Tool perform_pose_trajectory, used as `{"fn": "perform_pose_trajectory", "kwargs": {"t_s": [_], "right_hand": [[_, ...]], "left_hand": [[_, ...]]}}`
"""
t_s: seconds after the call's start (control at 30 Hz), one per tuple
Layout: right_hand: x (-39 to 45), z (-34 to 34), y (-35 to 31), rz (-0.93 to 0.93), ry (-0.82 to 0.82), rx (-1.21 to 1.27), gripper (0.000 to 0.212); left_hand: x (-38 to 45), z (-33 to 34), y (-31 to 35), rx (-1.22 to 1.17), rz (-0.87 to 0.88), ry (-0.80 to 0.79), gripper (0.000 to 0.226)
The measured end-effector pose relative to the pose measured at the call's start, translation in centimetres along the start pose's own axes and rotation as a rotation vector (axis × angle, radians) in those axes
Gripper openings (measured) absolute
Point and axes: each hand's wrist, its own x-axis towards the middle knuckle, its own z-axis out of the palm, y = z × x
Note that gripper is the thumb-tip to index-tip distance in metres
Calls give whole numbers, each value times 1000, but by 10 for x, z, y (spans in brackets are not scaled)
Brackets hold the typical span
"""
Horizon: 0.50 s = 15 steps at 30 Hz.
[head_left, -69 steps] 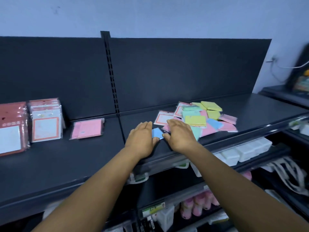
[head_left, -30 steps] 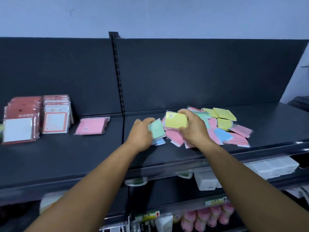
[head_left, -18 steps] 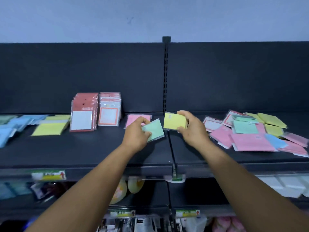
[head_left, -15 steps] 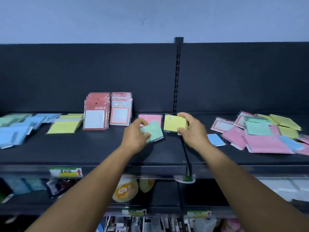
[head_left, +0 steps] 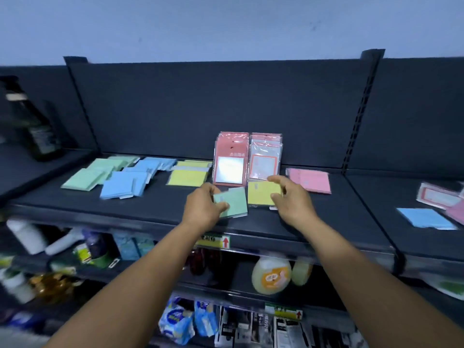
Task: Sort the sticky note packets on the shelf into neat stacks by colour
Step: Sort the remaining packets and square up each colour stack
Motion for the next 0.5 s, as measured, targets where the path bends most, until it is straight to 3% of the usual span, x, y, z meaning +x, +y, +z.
{"fn": "perform_pose_trajectory", "kwargs": {"t_s": [0.5], "right_hand": [[49,114,-64,-134,-186,-69,37]], "left_hand": [[25,-72,-72,152,-111,182,27]]}}
